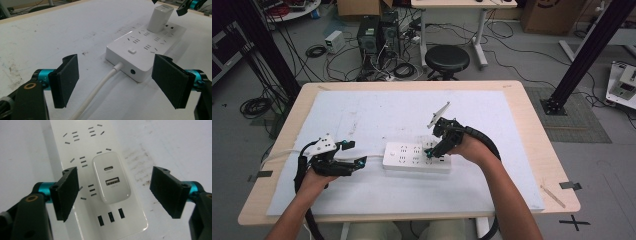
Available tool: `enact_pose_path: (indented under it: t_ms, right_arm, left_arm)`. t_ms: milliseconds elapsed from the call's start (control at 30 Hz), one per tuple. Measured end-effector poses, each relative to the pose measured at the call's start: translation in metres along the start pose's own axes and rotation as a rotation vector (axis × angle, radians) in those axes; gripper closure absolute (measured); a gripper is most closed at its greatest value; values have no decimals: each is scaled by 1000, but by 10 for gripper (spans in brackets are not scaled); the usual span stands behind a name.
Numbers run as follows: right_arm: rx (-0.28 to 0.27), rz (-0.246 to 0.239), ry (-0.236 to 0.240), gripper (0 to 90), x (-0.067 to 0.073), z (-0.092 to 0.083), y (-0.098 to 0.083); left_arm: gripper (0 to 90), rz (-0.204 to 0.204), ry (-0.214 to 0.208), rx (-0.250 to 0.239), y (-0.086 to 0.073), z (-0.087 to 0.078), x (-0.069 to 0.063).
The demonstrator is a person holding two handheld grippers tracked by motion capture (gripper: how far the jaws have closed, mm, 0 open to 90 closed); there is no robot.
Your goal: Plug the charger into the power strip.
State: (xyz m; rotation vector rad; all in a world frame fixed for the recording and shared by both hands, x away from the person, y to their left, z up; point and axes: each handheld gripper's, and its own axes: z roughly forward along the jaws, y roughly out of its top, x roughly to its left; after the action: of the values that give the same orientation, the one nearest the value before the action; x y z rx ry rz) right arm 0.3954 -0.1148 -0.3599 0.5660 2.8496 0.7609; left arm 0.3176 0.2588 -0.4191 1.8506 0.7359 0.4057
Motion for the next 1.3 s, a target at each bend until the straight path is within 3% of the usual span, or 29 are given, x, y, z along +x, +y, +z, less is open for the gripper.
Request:
enact_pose_path:
  t_ms: [300,400,633,967,1133,1300]
  right_arm:
    - [-180,117,-73,218,3,-22,-22]
    - [-219,136,-82,218,4,-29,-32]
    - [-248,162,-102,218,7,-39,-50]
    - [-280,199,-174,217,14,-65,-85]
    - [-317,237,-217,215,21,-78,-108]
    - [-339,271,-233,214,25,-79,-122]
  left_arm:
    - [220,4,7,-11,1,-4,-1]
    - [219,5,7,-13,1,-5,-2]
    - [219,9,4,-15,2,-5,-3]
    - [219,23,-2,-15,4,-5,-6]
    - [219,24,-1,-22,5,-6,-6]
    - [219,25,3,-25,5,-8,-6]
